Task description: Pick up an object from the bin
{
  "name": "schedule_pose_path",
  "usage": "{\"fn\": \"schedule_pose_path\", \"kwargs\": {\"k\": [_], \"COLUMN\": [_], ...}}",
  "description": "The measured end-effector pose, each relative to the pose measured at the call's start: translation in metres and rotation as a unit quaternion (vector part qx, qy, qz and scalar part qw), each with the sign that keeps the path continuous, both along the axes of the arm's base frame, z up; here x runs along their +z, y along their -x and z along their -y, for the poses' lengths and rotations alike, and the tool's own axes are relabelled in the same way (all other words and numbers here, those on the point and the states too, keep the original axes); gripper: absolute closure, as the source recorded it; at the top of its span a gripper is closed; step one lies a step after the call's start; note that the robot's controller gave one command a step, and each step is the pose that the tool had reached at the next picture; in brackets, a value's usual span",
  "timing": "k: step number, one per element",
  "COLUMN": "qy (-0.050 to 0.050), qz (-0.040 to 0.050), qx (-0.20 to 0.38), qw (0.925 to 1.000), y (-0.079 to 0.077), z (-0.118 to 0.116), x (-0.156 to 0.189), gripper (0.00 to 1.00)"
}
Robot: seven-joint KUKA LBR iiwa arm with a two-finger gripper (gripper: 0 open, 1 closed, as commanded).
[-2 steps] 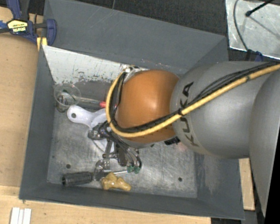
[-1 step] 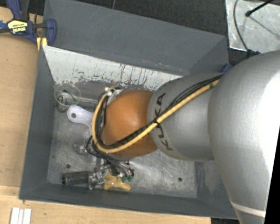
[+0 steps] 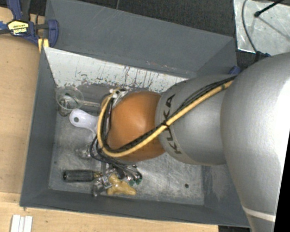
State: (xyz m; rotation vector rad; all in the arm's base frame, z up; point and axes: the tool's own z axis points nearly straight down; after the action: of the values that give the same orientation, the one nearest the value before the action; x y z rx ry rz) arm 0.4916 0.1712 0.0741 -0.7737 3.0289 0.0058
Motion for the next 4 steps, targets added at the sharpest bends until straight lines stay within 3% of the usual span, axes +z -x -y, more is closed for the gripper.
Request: {"fn": "schedule_pose_path", "kwargs": {"k": [1, 2, 4], "qy": [0.004, 0.008, 0.007], "qz": [-0.006, -0.0036, -0.0037], "qx": [0.022, 0.065, 0.065], "qw": [0.9997, 0.9978, 0.9979], "y": [-0.012, -0.003, -0.003], "z": [0.062, -0.044, -0.043], "x": [0.025, 0.0, 0.0], "gripper": [0.0, 1.0, 1.0]}}
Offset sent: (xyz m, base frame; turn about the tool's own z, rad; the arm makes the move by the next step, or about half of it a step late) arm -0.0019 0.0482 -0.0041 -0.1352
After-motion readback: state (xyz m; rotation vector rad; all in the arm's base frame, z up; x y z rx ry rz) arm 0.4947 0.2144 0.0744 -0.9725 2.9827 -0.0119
